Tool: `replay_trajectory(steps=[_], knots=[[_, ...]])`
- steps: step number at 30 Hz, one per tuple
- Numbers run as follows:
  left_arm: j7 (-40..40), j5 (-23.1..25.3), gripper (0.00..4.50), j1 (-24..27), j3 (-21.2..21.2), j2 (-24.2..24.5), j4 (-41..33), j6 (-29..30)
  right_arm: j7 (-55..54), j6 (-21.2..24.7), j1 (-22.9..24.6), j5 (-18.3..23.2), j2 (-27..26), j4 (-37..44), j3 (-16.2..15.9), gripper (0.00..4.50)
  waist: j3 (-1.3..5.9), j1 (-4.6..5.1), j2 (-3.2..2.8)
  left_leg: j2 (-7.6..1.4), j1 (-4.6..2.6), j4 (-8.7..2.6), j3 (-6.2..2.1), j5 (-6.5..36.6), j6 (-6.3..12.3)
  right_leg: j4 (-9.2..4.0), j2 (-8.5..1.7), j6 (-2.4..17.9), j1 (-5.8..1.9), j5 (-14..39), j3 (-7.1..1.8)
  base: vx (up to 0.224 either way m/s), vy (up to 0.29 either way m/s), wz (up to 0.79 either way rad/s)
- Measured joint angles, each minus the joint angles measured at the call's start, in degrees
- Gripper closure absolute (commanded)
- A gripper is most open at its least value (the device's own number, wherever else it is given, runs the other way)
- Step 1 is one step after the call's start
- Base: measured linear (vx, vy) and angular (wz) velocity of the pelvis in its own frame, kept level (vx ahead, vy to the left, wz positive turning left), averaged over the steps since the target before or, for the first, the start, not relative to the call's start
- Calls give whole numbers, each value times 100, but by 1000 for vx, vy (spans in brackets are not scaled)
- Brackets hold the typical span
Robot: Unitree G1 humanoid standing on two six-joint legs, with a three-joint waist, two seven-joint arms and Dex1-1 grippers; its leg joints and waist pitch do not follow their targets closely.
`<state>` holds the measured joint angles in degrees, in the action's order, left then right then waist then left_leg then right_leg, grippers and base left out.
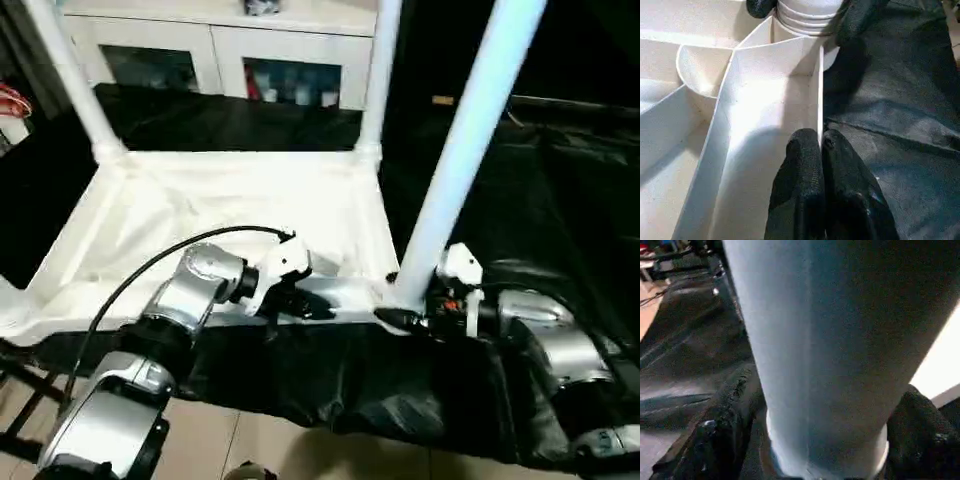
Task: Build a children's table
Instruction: Rotate leg to tighten
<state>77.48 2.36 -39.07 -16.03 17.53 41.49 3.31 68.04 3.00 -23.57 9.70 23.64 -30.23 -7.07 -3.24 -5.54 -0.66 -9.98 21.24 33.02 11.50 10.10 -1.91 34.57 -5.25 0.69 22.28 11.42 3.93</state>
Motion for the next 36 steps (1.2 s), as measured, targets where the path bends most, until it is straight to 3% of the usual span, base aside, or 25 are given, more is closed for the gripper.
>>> replay_trajectory(steps=[5,11,14,20,23,26,27,28,30,36], knots=[[44,-5,450,0,-2,3,0,8,55,-1,-14,-13,12,-14,-10,172,1,-17,-2,0,-1,-1,0,0,-1,1,0,0,0,0,0,0,0,0],[-211,5,450,0,8,-79,48,14,-308,29,116,-8,-144,55,125,181,2,-27,0,0,-15,11,0,-1,0,12,0,0,-11,0,-2,0,0,0],[-680,100,450,-66,79,-275,223,22,-1107,15,178,-73,-426,-26,380,182,9,-6,29,-2,-33,22,-1,-2,-2,20,-1,-3,-24,2,-5,0,0,0],[-1812,316,450,-362,154,-799,672,174,-3174,-29,51,-265,-1157,-372,876,183,15,66,26,4,-44,29,0,-4,-4,-1,-4,-35,-43,21,-16,0,0,0],[-2449,397,450,-463,230,-1089,836,305,-4458,-99,-189,-462,-1584,-654,1039,183,25,85,8,8,-44,25,0,-5,-5,-19,-5,-32,-42,19,-17,0,0,0],[-2917,420,450,-490,277,-1303,923,337,-5479,-152,-445,-615,-1884,-936,1124,183,43,109,-47,11,-39,24,1,-5,-5,-36,-4,-31,-44,19,-21,0,0,0],[-2970,421,450,-504,282,-1331,957,336,-5669,-195,-496,-658,-1938,-1007,1126,148,60,125,-74,13,-35,21,2,-4,-5,-45,-4,-29,-44,17,-21,0,0,0],[-2975,421,450,-508,287,-1332,966,335,-5737,-227,-524,-701,-1964,-1045,1126,148,68,140,-86,15,-33,20,2,-3,-4,-45,-5,-13,-43,7,-23,0,0,0],[-2978,421,450,-525,313,-1337,985,313,-5776,-254,-530,-810,-1986,-1048,1125,111,71,165,-86,15,-26,11,1,-1,-1,-44,-4,-1,-40,-7,-20,0,0,0],[-2776,396,450,-554,380,-1224,1056,125,-5549,-447,-499,-827,-2001,-1029,1058,59,71,212,-85,9,-15,-14,-2,3,3,-45,-1,-11,-26,-19,-5,0,0,0]])
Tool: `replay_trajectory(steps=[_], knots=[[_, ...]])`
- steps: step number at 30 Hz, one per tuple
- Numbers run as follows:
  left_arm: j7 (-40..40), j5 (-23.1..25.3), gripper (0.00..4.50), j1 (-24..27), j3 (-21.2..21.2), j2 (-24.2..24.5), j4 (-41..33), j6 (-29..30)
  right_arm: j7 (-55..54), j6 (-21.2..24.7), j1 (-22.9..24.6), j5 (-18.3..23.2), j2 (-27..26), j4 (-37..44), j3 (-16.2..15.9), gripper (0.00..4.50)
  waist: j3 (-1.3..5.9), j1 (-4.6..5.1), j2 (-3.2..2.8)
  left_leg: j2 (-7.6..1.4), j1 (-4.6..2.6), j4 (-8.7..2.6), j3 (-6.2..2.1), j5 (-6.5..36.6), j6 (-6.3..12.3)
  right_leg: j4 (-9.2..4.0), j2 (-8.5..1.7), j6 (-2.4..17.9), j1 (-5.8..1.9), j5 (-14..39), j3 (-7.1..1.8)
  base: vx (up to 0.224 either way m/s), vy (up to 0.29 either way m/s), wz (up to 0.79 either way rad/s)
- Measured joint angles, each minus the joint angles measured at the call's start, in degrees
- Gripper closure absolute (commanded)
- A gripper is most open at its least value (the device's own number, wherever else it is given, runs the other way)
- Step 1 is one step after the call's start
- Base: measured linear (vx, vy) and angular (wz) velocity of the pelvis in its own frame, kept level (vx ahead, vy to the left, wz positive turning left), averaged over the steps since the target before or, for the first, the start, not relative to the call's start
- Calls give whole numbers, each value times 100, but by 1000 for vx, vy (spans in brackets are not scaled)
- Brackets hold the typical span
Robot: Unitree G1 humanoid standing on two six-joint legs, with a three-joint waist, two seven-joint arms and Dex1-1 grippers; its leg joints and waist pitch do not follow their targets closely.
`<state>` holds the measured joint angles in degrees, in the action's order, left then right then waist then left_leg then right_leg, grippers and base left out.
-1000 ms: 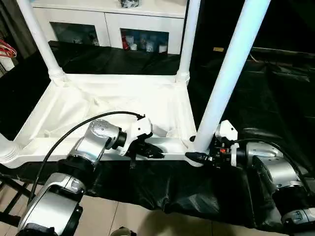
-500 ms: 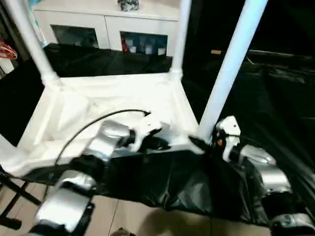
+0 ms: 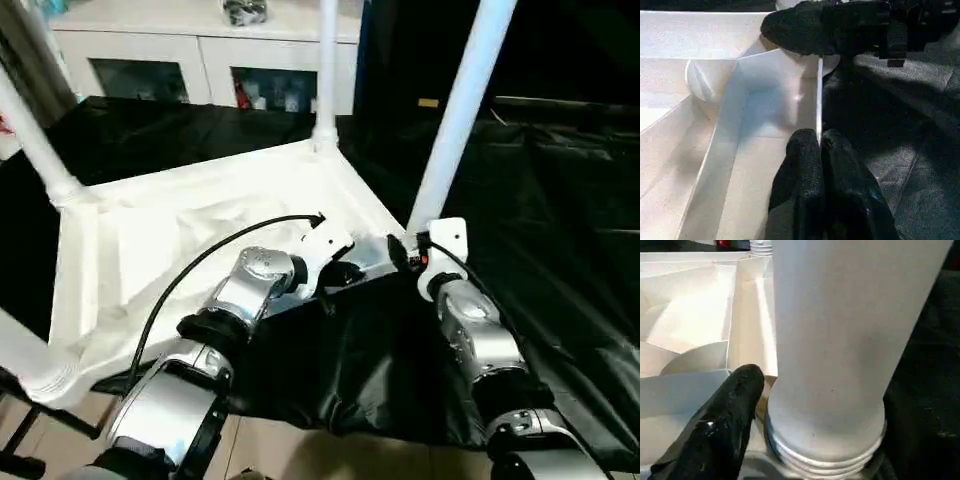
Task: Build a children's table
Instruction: Rotate leg to tighten
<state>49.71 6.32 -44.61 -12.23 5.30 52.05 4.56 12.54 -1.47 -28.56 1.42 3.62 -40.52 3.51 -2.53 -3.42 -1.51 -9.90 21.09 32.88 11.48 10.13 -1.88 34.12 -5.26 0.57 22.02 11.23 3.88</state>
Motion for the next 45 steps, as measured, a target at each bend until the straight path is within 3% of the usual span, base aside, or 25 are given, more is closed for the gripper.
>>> replay_trajectory(steps=[5,10,15,22,30,38,41,45], knots=[[720,-175,450,174,-9,344,-236,-132,1223,-91,233,197,397,280,-207,59,-8,45,10,-2,12,-12,1,0,3,-3,2,-5,18,3,1,0,0,0],[1441,-248,450,247,-71,582,-350,-215,2753,-60,411,388,992,519,-459,59,-9,-28,9,-6,34,-8,1,-16,27,1,2,-4,33,3,8,0,0,0],[2001,-277,450,247,-216,744,-355,-357,4166,172,563,574,1690,894,-787,59,-12,-178,13,-6,38,2,3,-14,26,1,1,-4,30,2,7,0,0,0],[2497,-287,450,260,-290,942,-438,-357,5207,356,530,676,2040,1012,-944,59,-21,-193,32,-10,37,10,2,-15,26,7,1,-4,28,2,8,0,0,0],[2739,-295,450,264,-292,1018,-449,-351,5414,334,478,696,2063,988,-1038,135,-21,-201,32,-10,39,10,2,-15,27,7,1,-4,29,2,9,0,0,0],[2754,-298,450,272,-297,999,-446,-351,5358,351,625,746,2012,1119,-994,174,-20,-242,29,-10,39,10,2,-14,27,8,1,-3,28,2,9,0,0,0],[2526,-287,450,272,-256,945,-375,-349,4892,365,753,733,1818,1139,-844,178,-17,-235,28,-10,18,12,1,-2,5,10,1,0,12,0,9,0,0,0],[1631,-199,450,237,-118,645,-188,-322,3302,325,744,615,1195,900,-439,178,-8,-151,5,-7,-13,21,1,-5,-2,2,-2,-1,-14,1,1,0,0,0]])
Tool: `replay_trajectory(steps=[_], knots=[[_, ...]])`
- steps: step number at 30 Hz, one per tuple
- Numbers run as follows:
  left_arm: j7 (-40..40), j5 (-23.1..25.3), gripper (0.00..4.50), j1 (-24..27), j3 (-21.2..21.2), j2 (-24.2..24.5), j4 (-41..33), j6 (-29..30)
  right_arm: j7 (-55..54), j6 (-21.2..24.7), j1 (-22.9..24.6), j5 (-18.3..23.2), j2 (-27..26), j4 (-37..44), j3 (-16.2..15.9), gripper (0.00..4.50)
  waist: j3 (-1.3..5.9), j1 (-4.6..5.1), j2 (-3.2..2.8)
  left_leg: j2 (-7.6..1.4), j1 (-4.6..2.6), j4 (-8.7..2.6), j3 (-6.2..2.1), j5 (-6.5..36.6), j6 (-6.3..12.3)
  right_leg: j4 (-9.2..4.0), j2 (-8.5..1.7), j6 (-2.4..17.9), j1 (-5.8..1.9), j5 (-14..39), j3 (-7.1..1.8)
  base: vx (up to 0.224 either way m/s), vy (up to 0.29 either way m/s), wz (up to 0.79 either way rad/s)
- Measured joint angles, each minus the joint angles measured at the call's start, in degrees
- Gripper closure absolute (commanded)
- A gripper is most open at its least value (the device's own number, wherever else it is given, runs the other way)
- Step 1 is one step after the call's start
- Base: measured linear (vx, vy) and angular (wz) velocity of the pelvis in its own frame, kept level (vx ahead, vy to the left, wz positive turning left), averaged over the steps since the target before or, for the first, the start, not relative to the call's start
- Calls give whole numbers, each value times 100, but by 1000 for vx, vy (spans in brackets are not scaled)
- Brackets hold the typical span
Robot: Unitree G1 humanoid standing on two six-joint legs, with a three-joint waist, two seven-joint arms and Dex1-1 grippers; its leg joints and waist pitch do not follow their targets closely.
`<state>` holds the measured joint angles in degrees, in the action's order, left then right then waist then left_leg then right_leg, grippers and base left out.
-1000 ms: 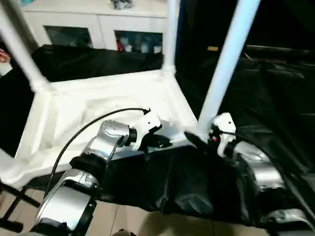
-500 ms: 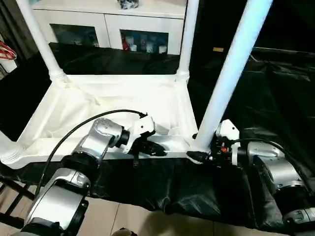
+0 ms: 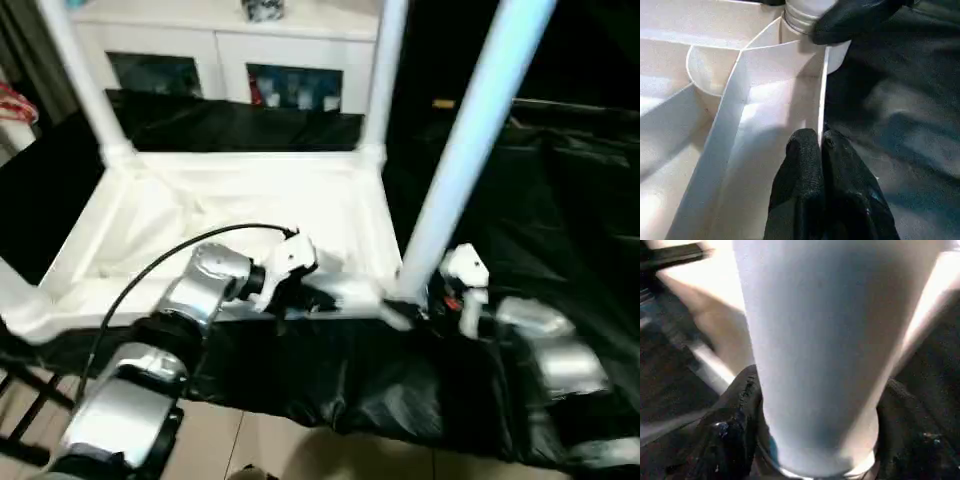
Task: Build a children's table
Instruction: Rotate leg to tighten
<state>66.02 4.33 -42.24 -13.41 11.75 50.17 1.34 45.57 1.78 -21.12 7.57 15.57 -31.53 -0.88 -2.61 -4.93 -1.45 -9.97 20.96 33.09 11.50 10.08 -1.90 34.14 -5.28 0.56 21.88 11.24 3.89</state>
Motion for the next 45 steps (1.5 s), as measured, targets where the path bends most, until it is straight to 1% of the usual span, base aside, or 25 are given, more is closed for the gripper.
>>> replay_trajectory(steps=[4,7,8,9,11,13,15,16,18,19,20,21,23,25,28,30,34,36,37,38,40,41,42,43,45], knots=[[-756,95,450,-126,81,-376,230,97,-1196,13,-179,-144,-410,-254,278,178,10,22,-14,3,-4,8,1,0,0,-8,0,1,-9,-1,-8,0,0,0],[-1154,131,450,-148,120,-552,240,235,-1959,22,-354,-255,-668,-438,380,178,25,45,-42,5,-5,8,1,0,0,-7,0,2,-9,-1,-10,0,0,0],[-1324,184,450,-158,124,-614,240,280,-2331,21,-482,-327,-846,-570,475,178,29,74,-49,5,-4,9,0,0,0,-6,0,2,-7,-2,-10,0,0,0],[-1480,212,450,-187,124,-688,240,335,-2628,5,-577,-373,-907,-665,490,178,30,102,-62,6,-1,7,1,0,0,-7,0,2,-6,-2,-10,0,0,0],[-1654,221,450,-187,133,-775,239,382,-3122,-67,-695,-484,-1073,-814,538,178,34,133,-68,7,-1,1,0,1,-1,-6,0,2,-6,-2,-9,0,0,0],[-1656,219,450,-185,136,-790,223,362,-3256,-153,-696,-503,-1113,-824,546,109,34,139,-71,8,2,-11,0,2,-1,-7,0,2,-3,-2,-8,0,0,0],[-1620,219,450,-146,137,-786,179,294,-3239,-210,-674,-491,-1118,-805,547,104,34,139,-69,8,6,-19,-1,3,-1,-8,0,1,2,-1,-4,0,0,0],[-1582,216,450,-84,145,-770,101,241,-3148,-237,-636,-479,-1123,-754,547,104,32,141,-66,8,9,-24,-1,4,0,-8,0,-1,6,0,-3,0,0,0],[-1465,211,450,-35,148,-703,-5,241,-2907,-248,-604,-477,-1081,-700,546,75,31,146,-68,7,15,-30,-1,4,0,-9,0,-2,13,1,-1,0,0,0],[-1385,208,450,-9,149,-660,-60,240,-2701,-254,-583,-475,-1012,-672,525,75,30,152,-67,7,18,-31,-1,4,1,-9,0,-3,16,1,0,0,0,0],[-1301,202,450,11,149,-613,-108,240,-2424,-260,-561,-473,-909,-645,458,64,28,165,-62,7,20,-32,0,4,1,-10,0,-3,18,1,1,0,0,0],[-1193,185,450,30,149,-560,-153,240,-2118,-260,-544,-458,-800,-607,414,64,25,178,-60,4,23,-33,0,4,2,-9,2,-4,21,2,4,0,0,0],[-963,132,450,73,144,-496,-217,240,-1701,-234,-538,-377,-625,-584,342,64,21,173,-68,4,25,-35,0,4,2,-9,2,-4,26,2,4,0,0,0],[-513,0,450,121,81,-350,-313,219,-950,-234,-498,-303,-267,-510,118,64,17,139,-70,2,37,-36,0,2,4,-9,2,-4,35,3,9,0,0,0],[-28,-49,450,126,4,-127,-352,166,114,-312,-419,-215,181,-413,-94,64,14,105,-69,-1,46,-31,0,-12,27,-3,3,-4,42,2,11,0,0,0],[261,-50,450,126,-49,5,-383,112,742,-294,-403,-131,381,-378,-192,64,11,81,-67,-2,48,-24,0,-12,26,0,3,-4,42,2,11,0,0,0],[637,-50,450,127,-128,173,-442,105,1491,-194,-381,-63,622,-243,-328,64,10,0,-64,-3,49,-17,0,-2,11,0,3,-2,41,1,9,0,0,0],[738,-50,450,128,-154,217,-466,106,1762,-125,-380,-11,711,-197,-415,64,9,-17,-63,-3,49,-16,0,-2,10,1,3,-2,40,1,9,0,0,0],[757,-50,450,130,-157,227,-470,106,1813,-111,-380,4,722,-180,-422,89,9,-19,-62,-3,49,-16,0,-2,10,1,2,-2,40,1,9,0,0,0],[819,-52,450,136,-163,251,-483,107,1908,-84,-379,29,758,-150,-460,89,9,-22,-62,-3,49,-16,0,-2,11,2,2,-2,41,1,9,0,0,0],[914,-75,450,150,-166,289,-488,107,1991,-66,-373,32,783,-124,-484,108,9,-25,-62,-3,49,-16,0,-3,13,2,3,-2,41,1,10,0,0,0],[943,-76,450,151,-167,299,-488,108,2007,-72,-373,32,793,-124,-498,108,8,-26,-61,-3,49,-16,0,-3,13,1,3,-2,41,1,10,0,0,0],[959,-76,450,151,-167,305,-488,108,2016,-79,-373,32,797,-122,-511,133,7,-26,-57,-3,49,-16,0,-3,13,1,3,-2,41,1,10,0,0,0],[982,-76,450,151,-166,312,-488,109,2043,-82,-373,30,800,-122,-513,133,6,-27,-56,-3,50,-16,0,-3,13,1,2,-2,41,1,10,0,0,0],[1048,-77,450,152,-171,329,-488,113,2115,-79,-371,30,800,-122,-516,152,3,-33,-49,-3,50,-16,0,-3,13,1,2,-2,41,1,9,0,0,0]])
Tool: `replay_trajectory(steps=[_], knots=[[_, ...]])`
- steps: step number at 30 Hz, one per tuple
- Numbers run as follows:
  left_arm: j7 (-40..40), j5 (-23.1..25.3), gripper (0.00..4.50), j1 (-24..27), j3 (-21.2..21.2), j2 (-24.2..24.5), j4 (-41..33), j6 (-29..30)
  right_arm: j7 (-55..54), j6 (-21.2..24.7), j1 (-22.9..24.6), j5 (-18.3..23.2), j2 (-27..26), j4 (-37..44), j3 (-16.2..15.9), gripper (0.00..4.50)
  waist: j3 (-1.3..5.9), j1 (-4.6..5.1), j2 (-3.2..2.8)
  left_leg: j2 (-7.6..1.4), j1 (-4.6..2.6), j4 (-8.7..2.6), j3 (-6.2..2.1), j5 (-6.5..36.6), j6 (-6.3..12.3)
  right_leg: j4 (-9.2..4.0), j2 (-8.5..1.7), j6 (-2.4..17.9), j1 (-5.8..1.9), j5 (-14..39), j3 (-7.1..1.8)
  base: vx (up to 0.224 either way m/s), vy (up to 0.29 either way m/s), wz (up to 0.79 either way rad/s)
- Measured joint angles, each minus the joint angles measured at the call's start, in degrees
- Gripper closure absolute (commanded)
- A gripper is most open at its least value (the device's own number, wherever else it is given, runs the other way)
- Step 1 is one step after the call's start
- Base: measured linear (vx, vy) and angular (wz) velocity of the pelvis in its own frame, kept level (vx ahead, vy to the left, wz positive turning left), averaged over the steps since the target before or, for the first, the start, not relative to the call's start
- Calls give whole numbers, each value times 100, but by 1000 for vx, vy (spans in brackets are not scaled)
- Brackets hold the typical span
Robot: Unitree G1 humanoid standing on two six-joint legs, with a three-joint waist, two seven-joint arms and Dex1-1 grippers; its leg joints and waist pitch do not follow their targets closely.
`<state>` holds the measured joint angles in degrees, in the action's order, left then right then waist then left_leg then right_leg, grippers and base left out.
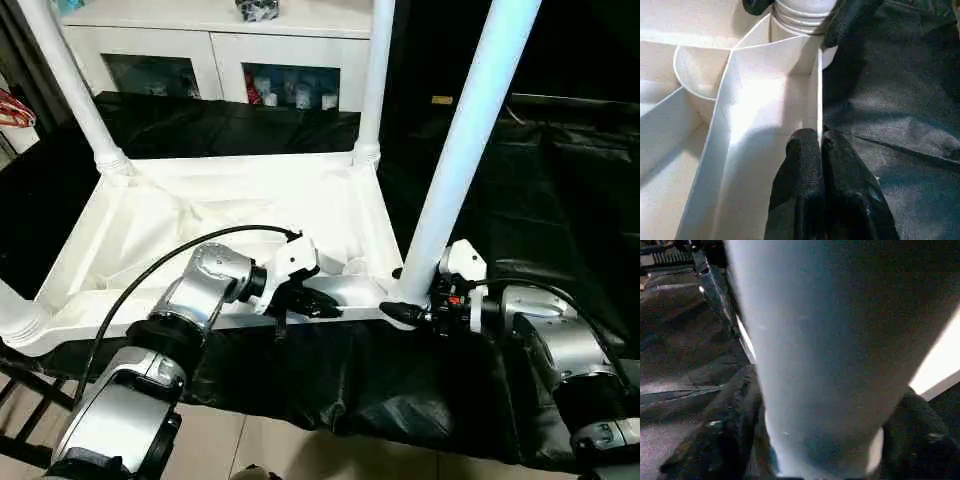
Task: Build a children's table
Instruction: Rotate leg to tighten
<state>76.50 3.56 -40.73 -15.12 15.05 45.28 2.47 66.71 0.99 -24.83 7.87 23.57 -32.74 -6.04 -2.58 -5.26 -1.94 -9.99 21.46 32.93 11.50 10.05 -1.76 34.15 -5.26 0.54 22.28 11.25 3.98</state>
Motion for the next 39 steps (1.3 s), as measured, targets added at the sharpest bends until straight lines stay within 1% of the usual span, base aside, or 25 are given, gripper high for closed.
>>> replay_trajectory(steps=[1,3,8,10,14,15,17,20,23,25,26,27,29,30,31,32,33,37,39], knots=[[19,-3,450,0,0,11,0,3,12,1,3,1,-2,2,-1,152,-2,-3,6,-1,0,0,0,0,0,1,0,0,0,0,0,0,0,0],[25,-10,450,0,0,17,-2,11,12,2,5,4,-24,3,-6,172,-3,-3,10,-1,0,1,0,0,0,1,0,0,0,0,0,0,0,0],[-62,-11,450,42,8,19,-58,21,-59,-23,27,3,-81,2,3,182,-2,-7,12,-1,-2,1,0,0,0,3,0,0,0,0,1,0,0,0],[-432,26,450,39,67,-67,-11,21,-606,-45,37,-80,-259,-84,122,182,4,0,35,-3,-9,6,0,1,-6,14,0,0,-2,0,0,0,0,0],[-1152,131,450,-20,152,-333,166,43,-1871,-113,20,-196,-657,-304,385,183,2,31,63,0,-46,11,0,1,-9,8,-1,-7,-33,4,-9,0,0,0],[-1395,165,450,-76,184,-452,264,92,-2351,-55,18,-203,-864,-368,530,183,8,36,75,0,-50,10,0,0,-10,0,-1,-25,-37,15,-9,0,0,0],[-1784,235,450,-159,194,-639,374,156,-3165,56,-10,-231,-1175,-402,752,183,12,45,81,2,-50,11,1,-2,-14,-5,-1,-25,-38,15,-16,0,0,0],[-2306,319,450,-266,191,-899,518,228,-4210,120,-113,-382,-1512,-462,942,183,17,56,85,9,-53,12,3,-2,-14,-10,-2,-23,-41,13,-26,0,0,0],[-2644,365,450,-268,207,-1068,555,270,-4880,111,-220,-443,-1712,-586,1015,183,24,58,78,10,-54,8,3,-1,-14,-10,-2,-10,-42,6,-25,0,0,0],[-2832,402,450,-268,244,-1164,582,291,-5384,55,-308,-544,-1879,-691,1059,183,41,66,43,13,-54,3,3,-1,-14,-12,-2,-7,-42,4,-26,0,0,0],[-2860,403,450,-268,246,-1185,589,290,-5489,20,-307,-580,-1905,-699,1059,148,45,65,31,13,-54,3,3,0,-15,-13,-2,-8,-42,4,-26,0,0,0],[-2872,403,450,-268,250,-1196,594,290,-5542,-3,-307,-594,-1918,-707,1059,148,47,65,24,13,-53,1,3,0,-15,-12,-2,-8,-42,5,-26,0,0,0],[-2841,400,450,-267,273,-1197,594,286,-5548,-16,-278,-569,-1957,-659,1090,113,48,61,20,13,-53,-4,0,0,-15,-12,-2,-9,-41,5,-22,0,0,0],[-2815,400,450,-267,289,-1196,593,285,-5543,-18,-264,-564,-1981,-626,1100,111,47,63,19,12,-51,-6,0,0,-15,-12,-2,-9,-39,5,-22,0,0,0],[-2777,399,450,-266,293,-1192,592,270,-5513,-22,-238,-564,-1993,-584,1114,95,46,65,18,13,-49,-7,0,1,-15,-13,-2,-9,-39,5,-22,0,0,0],[-2685,385,450,-247,290,-1158,555,243,-5471,-28,-221,-573,-1989,-551,1114,95,44,68,19,13,-47,-7,0,2,-15,-13,-2,-8,-36,4,-22,0,0,0],[-2559,338,450,-218,290,-1082,506,213,-5301,-40,-201,-573,-1960,-508,1098,69,41,76,23,13,-39,-10,1,2,-15,-13,-2,-7,-30,4,-20,0,0,0],[-2203,268,450,-131,284,-933,325,174,-4692,-36,-162,-509,-1761,-385,974,66,35,132,20,13,-27,-33,1,5,-14,-18,-2,-11,-16,6,-15,0,0,0],[-1868,184,450,-49,272,-813,164,156,-4092,9,-125,-424,-1473,-305,818,66,31,125,13,10,-17,-42,1,4,-12,-17,-2,-19,-4,12,-6,0,0,0]])
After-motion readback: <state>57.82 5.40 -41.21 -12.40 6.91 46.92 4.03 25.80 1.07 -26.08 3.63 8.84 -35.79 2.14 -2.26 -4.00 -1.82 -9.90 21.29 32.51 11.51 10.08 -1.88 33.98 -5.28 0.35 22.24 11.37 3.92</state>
